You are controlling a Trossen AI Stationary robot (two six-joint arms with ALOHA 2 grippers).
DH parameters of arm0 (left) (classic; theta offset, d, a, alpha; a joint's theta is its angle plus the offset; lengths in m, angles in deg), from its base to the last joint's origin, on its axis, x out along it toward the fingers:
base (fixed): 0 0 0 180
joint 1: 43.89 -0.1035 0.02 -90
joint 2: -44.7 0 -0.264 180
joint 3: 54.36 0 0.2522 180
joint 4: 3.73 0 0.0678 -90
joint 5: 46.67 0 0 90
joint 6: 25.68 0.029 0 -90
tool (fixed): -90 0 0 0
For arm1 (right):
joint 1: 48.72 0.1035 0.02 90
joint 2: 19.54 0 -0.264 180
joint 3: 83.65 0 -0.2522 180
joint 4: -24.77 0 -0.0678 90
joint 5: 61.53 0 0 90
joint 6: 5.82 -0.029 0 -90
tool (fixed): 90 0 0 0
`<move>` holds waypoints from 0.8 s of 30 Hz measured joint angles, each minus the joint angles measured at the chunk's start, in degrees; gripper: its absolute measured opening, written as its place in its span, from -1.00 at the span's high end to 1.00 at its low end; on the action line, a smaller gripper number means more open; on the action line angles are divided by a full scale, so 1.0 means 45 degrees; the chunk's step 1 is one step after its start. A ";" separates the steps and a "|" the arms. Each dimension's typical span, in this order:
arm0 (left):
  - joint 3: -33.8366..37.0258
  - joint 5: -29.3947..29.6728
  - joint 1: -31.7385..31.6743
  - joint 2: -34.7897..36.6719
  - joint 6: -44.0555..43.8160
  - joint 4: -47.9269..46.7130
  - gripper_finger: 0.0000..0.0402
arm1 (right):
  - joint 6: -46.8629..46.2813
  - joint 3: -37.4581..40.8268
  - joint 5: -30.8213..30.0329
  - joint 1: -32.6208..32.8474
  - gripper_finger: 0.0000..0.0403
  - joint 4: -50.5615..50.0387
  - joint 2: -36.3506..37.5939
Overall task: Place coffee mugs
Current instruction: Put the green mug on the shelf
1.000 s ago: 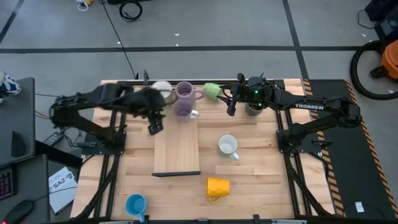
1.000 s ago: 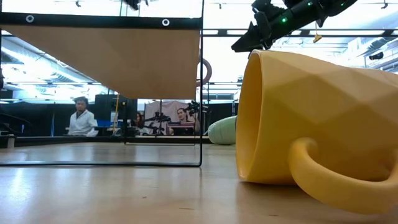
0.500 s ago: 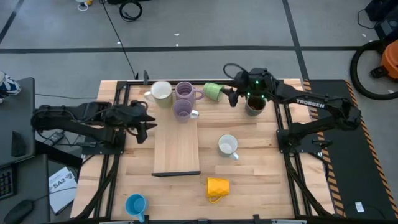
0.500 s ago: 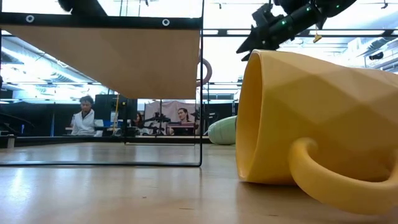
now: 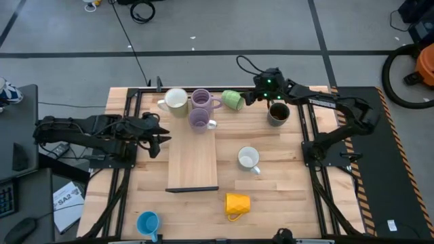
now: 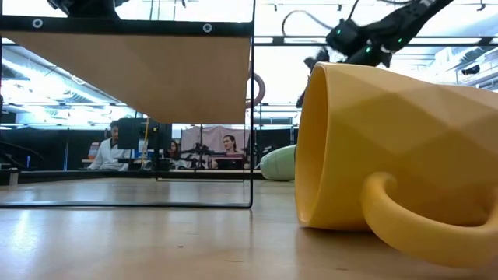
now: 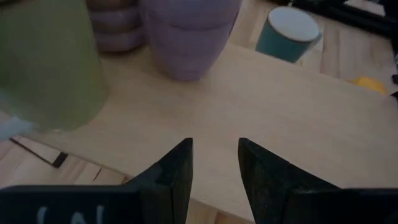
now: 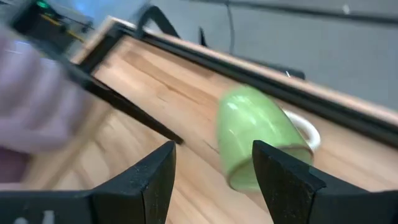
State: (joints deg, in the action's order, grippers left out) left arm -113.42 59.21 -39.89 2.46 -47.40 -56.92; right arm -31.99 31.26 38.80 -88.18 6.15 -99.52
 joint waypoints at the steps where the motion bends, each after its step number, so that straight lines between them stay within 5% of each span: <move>1: 0.0000 0.0000 0.0002 0.0000 0.0000 0.0008 0.33 | -0.0148 0.0000 0.0015 -0.0080 -0.08 -0.0021 -0.0218; 24: 0.0000 -0.0005 -0.0008 -0.0005 -0.0039 -0.0023 0.33 | -0.0622 0.0002 0.1051 -0.0289 -0.08 0.1293 -0.3067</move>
State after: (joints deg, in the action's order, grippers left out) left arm -113.42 59.19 -39.92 2.44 -47.57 -57.02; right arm -34.79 31.27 43.53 -89.49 11.97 -113.32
